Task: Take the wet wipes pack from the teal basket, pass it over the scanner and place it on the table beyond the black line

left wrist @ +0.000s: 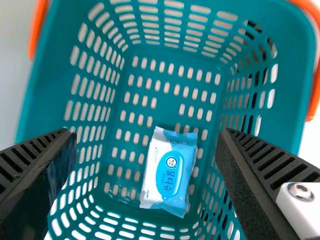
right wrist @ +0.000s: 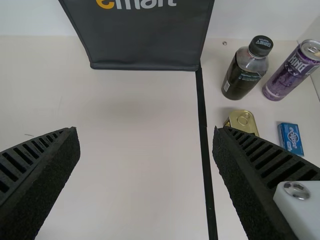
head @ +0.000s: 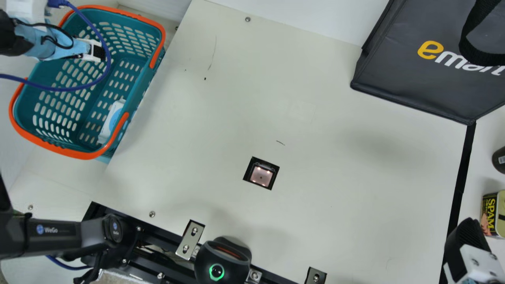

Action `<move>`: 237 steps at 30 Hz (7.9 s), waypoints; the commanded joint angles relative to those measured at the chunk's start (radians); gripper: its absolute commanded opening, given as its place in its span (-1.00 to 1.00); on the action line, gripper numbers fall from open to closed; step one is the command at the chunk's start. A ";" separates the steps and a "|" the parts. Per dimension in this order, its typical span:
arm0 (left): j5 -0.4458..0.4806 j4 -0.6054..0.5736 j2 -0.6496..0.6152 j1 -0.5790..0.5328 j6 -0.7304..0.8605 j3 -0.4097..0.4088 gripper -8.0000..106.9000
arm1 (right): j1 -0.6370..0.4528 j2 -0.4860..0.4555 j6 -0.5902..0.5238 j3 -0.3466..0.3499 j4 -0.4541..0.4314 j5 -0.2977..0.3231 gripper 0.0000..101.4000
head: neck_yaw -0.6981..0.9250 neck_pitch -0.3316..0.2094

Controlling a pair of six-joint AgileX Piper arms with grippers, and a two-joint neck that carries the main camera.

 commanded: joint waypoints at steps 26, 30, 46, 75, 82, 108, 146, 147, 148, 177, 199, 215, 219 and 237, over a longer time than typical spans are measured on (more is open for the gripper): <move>-0.048 -0.078 0.199 0.048 0.087 0.083 0.71 | 0.000 0.000 0.000 0.000 0.000 0.000 0.87 | 0.004 -0.029; -0.037 -0.113 0.223 0.064 0.136 0.094 0.71 | 0.000 0.000 0.000 0.000 0.000 0.000 0.87 | 0.004 -0.029; -0.086 -0.182 0.293 0.102 0.369 0.157 0.71 | 0.000 0.000 0.000 0.000 0.000 0.000 0.87 | 0.004 -0.029; -0.211 -0.153 0.378 0.130 0.507 0.255 0.71 | 0.000 0.000 0.000 0.000 0.000 0.000 0.87 | 0.004 -0.029; -0.229 -0.149 0.391 0.131 0.512 0.264 0.71 | 0.000 0.000 0.000 0.000 0.000 0.000 0.87 | 0.004 -0.029; -0.346 -0.096 0.398 0.127 0.454 0.289 0.71 | 0.000 0.000 0.000 0.000 0.000 0.000 0.87 | 0.004 -0.029; -0.417 -0.102 0.426 0.090 0.452 0.327 0.71 | 0.000 0.000 0.000 0.000 0.000 0.000 0.87 | 0.004 -0.029; -0.420 -0.102 0.428 0.090 0.451 0.328 0.71 | 0.000 0.000 0.000 0.000 0.000 0.000 0.87 | 0.004 -0.029; -0.423 -0.104 0.430 0.089 0.450 0.328 0.71 | 0.000 0.000 0.000 0.000 0.000 0.000 0.87 | 0.004 -0.029; -0.431 -0.155 0.413 0.102 0.443 0.327 -1.00 | 0.000 0.000 0.000 0.000 0.000 0.000 0.87 | 0.004 -0.029; -0.315 -0.305 0.201 0.126 0.452 0.289 -1.00 | 0.000 0.000 0.000 0.000 0.000 0.000 0.87 | 0.004 -0.029; -0.241 -0.404 0.024 0.137 0.417 0.257 -1.00 | 0.000 0.000 0.000 0.000 0.000 0.000 0.87 | 0.004 -0.029; -0.232 -0.402 -0.010 0.129 0.374 0.250 -1.00 | 0.000 0.000 0.000 0.000 0.000 0.000 0.87 | 0.004 -0.029; -0.118 -0.308 -0.168 0.039 0.141 0.188 -1.00 | 0.000 0.000 0.000 0.000 0.000 0.000 0.87 | 0.004 -0.029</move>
